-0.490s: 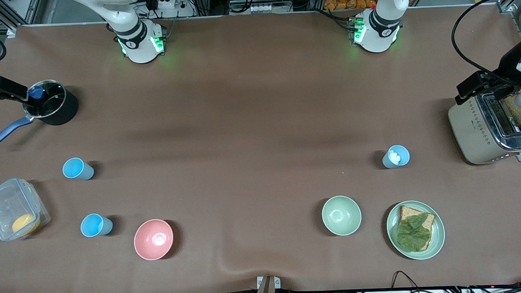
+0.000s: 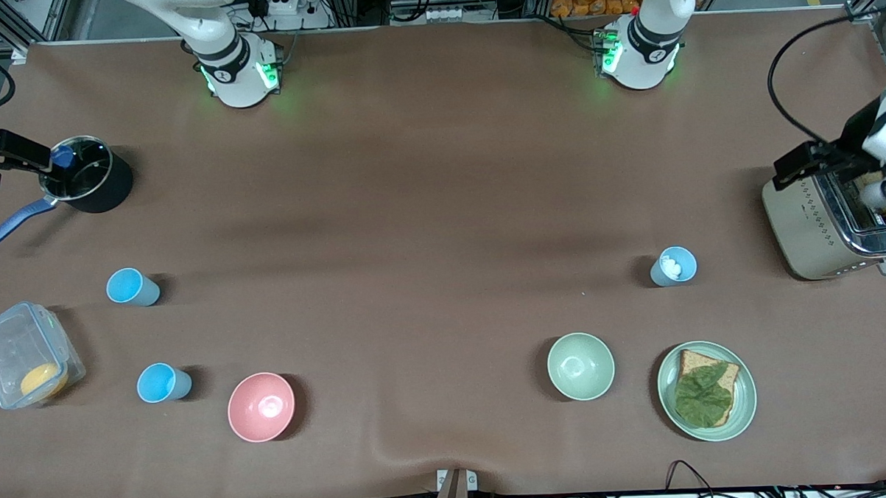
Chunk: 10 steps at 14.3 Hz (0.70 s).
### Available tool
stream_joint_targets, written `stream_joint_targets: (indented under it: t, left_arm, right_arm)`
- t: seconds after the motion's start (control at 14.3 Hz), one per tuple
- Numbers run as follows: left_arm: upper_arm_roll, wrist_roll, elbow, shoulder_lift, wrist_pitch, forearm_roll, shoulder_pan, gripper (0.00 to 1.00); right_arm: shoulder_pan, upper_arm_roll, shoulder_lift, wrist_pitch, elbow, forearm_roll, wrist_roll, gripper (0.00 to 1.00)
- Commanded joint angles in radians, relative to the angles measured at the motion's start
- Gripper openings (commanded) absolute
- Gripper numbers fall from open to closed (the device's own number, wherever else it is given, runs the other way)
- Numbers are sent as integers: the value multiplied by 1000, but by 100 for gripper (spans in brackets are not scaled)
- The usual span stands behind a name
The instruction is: Stack blue cups with both arms
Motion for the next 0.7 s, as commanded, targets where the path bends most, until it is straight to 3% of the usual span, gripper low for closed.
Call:
stream_joint_targets:
  t: [0.0,0.28,0.63]
  left_arm:
    - [-2,40,-19,95,111,-15,16,100]
    - [-2,28,-188,161,349,-48,11,100]
    - [-5,37,-283,266,513,-48,11,100]
  right_arm:
    - [-5,5,-17,2,-30,-22,-7,100]
    - [-34,2,53,4,-48,-19,-7,100]
    - [-121,2,249,39,-58,-25,-9,100]
